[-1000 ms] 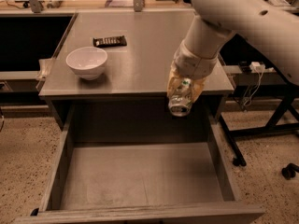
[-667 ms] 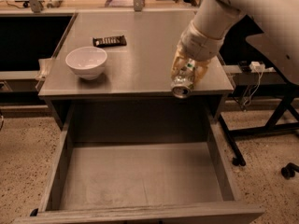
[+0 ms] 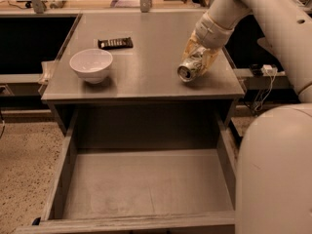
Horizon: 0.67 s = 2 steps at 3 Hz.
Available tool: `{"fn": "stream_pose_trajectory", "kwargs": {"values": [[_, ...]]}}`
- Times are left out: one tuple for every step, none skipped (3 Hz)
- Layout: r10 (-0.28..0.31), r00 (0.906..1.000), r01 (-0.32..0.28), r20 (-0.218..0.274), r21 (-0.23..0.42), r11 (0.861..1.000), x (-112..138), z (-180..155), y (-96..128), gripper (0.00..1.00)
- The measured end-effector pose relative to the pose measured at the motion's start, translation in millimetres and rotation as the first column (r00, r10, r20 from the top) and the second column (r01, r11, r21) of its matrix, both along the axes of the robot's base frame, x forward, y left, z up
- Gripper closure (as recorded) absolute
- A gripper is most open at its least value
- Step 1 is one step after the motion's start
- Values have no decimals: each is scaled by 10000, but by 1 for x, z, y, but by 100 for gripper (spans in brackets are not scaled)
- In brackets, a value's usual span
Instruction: Pick 7up can from top drawer and place on counter
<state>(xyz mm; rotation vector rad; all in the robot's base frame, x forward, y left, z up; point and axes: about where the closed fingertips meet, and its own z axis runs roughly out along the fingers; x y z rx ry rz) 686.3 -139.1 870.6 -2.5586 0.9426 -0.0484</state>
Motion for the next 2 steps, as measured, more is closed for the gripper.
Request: {"fn": "stream_pose_trajectory", "kwargs": {"values": [[-824, 9931, 824, -833, -36, 9966, 13, -22, 6, 77], [-826, 9931, 826, -834, -36, 9966, 13, -22, 6, 54]]}}
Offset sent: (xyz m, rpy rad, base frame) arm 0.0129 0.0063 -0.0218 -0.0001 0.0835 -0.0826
